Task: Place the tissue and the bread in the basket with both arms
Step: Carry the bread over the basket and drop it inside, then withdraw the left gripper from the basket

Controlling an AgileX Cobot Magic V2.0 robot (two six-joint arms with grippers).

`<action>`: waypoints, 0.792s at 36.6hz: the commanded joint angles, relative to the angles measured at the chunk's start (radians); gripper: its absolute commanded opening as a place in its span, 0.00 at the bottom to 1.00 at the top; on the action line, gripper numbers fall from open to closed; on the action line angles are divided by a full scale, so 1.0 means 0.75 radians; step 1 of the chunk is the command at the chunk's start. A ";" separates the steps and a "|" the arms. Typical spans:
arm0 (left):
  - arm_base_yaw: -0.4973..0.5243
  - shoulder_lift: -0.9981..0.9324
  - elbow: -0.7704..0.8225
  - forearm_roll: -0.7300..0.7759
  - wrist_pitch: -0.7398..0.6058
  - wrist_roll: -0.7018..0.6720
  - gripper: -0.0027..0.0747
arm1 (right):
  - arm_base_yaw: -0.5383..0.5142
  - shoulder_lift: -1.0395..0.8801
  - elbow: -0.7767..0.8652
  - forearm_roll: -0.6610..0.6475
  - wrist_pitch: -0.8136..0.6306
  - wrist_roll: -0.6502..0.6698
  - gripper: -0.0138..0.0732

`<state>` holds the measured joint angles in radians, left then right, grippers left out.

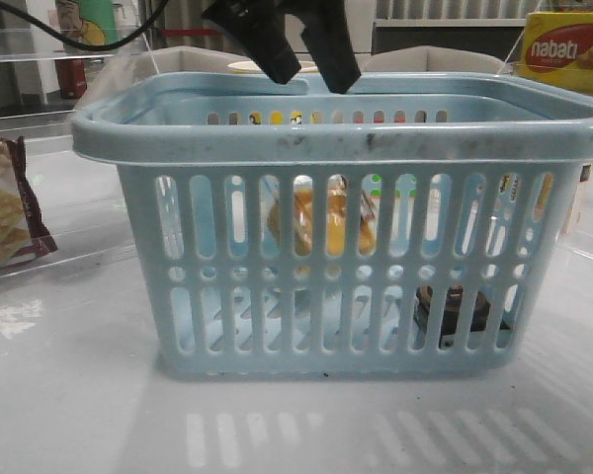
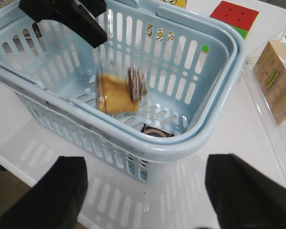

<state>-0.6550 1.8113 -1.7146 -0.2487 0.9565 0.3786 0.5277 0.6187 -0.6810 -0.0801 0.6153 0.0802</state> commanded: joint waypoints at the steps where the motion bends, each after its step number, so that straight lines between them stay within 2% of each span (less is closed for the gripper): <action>1: -0.008 -0.124 -0.040 -0.029 -0.002 0.000 0.69 | 0.000 -0.001 -0.033 -0.022 -0.106 -0.014 0.86; 6: -0.008 -0.255 0.054 -0.039 0.031 0.000 0.69 | 0.000 -0.001 -0.033 -0.022 -0.106 -0.014 0.86; 17: -0.008 -0.683 0.538 -0.030 -0.058 -0.032 0.69 | 0.000 -0.001 -0.033 -0.022 -0.106 -0.014 0.86; 24: -0.008 -0.996 0.871 0.173 -0.150 -0.286 0.69 | 0.000 -0.001 -0.033 -0.022 -0.106 -0.014 0.86; 29: -0.008 -1.246 1.080 0.209 -0.205 -0.344 0.69 | 0.000 -0.001 -0.033 -0.022 -0.102 -0.014 0.86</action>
<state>-0.6550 0.9718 -0.9350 -0.0944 0.8858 0.1497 0.5277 0.6187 -0.6810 -0.0801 0.6153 0.0802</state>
